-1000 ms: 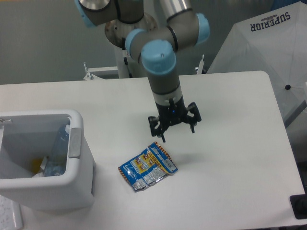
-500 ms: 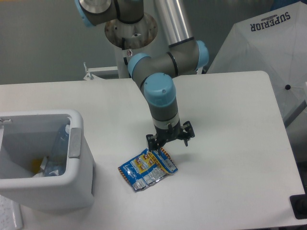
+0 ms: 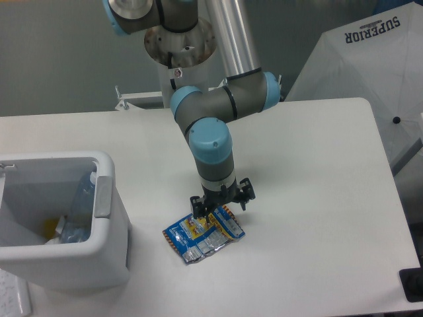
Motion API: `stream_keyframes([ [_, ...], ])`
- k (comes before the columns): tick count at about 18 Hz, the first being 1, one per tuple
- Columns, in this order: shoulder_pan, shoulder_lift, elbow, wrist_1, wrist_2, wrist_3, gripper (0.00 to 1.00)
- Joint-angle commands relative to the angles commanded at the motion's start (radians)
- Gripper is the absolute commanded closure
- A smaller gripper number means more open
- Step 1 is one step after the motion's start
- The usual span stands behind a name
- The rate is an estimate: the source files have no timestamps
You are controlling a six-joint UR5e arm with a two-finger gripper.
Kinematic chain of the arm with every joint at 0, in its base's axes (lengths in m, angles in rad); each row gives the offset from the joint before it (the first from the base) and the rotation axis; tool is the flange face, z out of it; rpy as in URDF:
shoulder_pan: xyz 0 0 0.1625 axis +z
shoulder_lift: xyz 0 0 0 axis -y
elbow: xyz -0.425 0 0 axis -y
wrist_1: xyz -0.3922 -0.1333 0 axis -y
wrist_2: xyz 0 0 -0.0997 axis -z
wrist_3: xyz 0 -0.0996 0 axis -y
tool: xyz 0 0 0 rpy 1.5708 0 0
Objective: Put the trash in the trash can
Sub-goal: 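Lower onto the wrapper and close the gripper on its edge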
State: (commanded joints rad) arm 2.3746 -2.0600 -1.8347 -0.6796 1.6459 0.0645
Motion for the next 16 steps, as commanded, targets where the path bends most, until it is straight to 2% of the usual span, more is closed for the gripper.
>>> stream_keyframes([
  [2,-0.002,-0.011,0.002,-0.003,0.003,0.000,0.00],
  [3,-0.002,-0.011,0.002,-0.003,0.003,0.000,0.03],
  [6,-0.003,-0.006,0.003,-0.003,-0.003,0.000,0.23],
  [16,-0.003,-0.002,0.008,-0.008,-0.029,0.006,0.77],
])
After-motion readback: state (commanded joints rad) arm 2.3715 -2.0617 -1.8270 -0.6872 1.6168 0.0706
